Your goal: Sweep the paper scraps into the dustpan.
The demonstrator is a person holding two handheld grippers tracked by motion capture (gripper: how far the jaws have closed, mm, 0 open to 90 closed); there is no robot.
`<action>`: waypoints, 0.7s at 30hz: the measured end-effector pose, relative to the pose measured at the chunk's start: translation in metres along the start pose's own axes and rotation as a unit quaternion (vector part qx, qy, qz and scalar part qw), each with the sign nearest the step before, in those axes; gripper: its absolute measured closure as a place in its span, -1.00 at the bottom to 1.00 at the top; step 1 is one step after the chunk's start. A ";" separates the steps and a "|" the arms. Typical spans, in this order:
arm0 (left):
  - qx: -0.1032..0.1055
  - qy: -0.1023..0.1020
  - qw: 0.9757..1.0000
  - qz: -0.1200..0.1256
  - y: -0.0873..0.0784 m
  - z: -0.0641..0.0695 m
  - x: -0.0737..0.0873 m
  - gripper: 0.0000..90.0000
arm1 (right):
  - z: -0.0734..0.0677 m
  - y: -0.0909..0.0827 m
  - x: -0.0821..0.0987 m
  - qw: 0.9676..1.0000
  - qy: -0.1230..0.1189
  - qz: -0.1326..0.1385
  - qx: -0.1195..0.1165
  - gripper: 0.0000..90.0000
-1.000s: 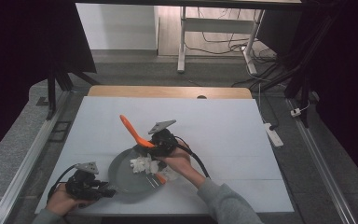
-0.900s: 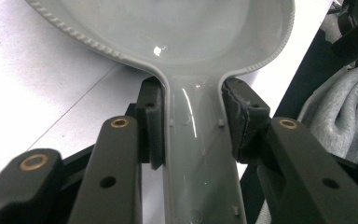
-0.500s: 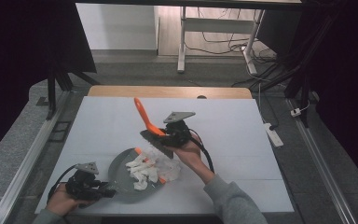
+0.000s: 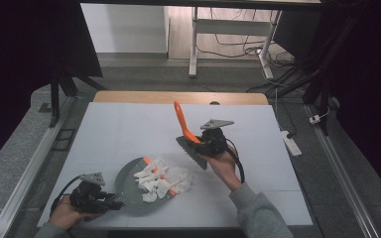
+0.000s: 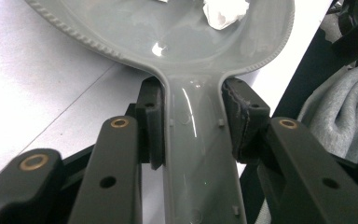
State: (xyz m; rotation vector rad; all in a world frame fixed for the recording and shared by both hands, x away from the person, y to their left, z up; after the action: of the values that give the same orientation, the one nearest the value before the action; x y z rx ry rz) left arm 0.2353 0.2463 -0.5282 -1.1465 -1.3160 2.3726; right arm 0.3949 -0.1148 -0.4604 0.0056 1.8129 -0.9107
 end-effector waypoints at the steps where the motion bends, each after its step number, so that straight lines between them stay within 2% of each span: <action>1: 0.000 0.000 1.000 0.000 0.000 0.000 0.000 0.37 | 0.001 -0.001 0.002 1.000 0.002 -0.003 0.003 0.55; 8: 0.000 0.001 1.000 0.001 -0.001 0.000 0.000 0.37 | 0.004 -0.006 0.011 1.000 0.012 -0.014 0.013 0.55; 21: -0.005 -0.005 1.000 0.001 -0.004 0.002 0.005 0.37 | -0.003 0.004 0.020 0.999 0.013 -0.040 0.012 0.55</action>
State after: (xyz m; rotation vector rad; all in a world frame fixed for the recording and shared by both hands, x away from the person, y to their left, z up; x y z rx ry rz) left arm 0.2292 0.2499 -0.5270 -1.1409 -1.3308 2.3794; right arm 0.3854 -0.1189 -0.4785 -0.0406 1.8360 -0.9941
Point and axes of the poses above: each handheld gripper's, and its own axes: y roughly forward along the jaws, x roughly out of its underside, z roughly to its right, the point moved 1 cm from there along y, roughly forward along the jaws, and after that the axes turned 4 degrees about -x, right-handed, at the moved point
